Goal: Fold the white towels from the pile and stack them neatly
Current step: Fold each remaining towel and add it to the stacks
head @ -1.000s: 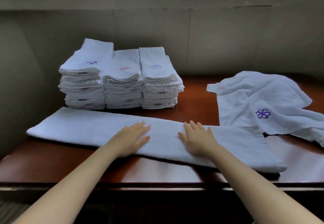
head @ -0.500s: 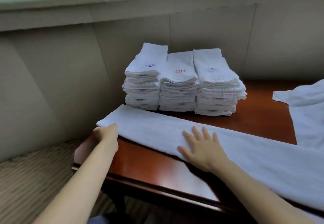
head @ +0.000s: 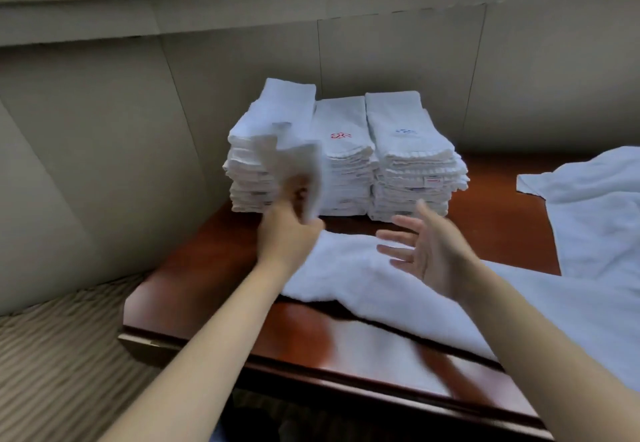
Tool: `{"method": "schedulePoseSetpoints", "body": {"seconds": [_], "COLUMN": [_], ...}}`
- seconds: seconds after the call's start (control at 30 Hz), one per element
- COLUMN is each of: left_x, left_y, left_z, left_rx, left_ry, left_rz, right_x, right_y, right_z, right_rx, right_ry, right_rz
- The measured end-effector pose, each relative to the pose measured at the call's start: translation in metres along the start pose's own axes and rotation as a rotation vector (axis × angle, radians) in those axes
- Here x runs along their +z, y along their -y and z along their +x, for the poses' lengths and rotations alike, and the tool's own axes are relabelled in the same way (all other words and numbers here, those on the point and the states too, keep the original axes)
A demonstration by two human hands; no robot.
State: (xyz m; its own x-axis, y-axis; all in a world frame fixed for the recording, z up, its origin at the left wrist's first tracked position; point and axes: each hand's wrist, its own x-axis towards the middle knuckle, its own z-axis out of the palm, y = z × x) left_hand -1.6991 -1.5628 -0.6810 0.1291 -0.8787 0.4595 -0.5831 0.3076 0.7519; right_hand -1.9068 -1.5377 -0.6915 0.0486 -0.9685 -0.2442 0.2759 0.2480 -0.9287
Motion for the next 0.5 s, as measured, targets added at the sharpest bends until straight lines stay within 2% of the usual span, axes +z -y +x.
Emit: {"method": "schedulePoseSetpoints", "body": {"seconds": [0.1,0.17,0.2,0.3,0.33,0.4,0.5], "left_x": [0.021,0.031,0.033,0.035,0.035,0.035,0.033], "left_y": [-0.027,-0.032,-0.033,-0.031,-0.028,-0.02,-0.008], "left_z": [-0.029,-0.045,-0.049,-0.048,-0.047,-0.042,-0.038], "left_rx": [0.333,0.418,0.424,0.497,0.533,0.57,0.503], "left_ry": [0.488,0.72,0.78,0.781,0.748,0.667,0.594], "left_rz": [0.283,0.403,0.415,0.456,0.51,0.671,0.835], "right_x": [-0.031,-0.047,-0.051,-0.057,-0.058,-0.059,-0.07], "right_y": [0.017,0.014,0.011,-0.003,-0.007,-0.011,0.0], "right_z": [-0.012,-0.02,-0.022,-0.021,-0.021,-0.023,-0.033], "right_rx": [0.143,0.208,0.24,0.268,0.248,0.195,0.087], "right_ry": [0.112,0.07,-0.006,-0.301,-0.344,-0.355,-0.322], "right_rz": [0.329,0.392,0.341,0.061,0.008,-0.074,-0.184]}}
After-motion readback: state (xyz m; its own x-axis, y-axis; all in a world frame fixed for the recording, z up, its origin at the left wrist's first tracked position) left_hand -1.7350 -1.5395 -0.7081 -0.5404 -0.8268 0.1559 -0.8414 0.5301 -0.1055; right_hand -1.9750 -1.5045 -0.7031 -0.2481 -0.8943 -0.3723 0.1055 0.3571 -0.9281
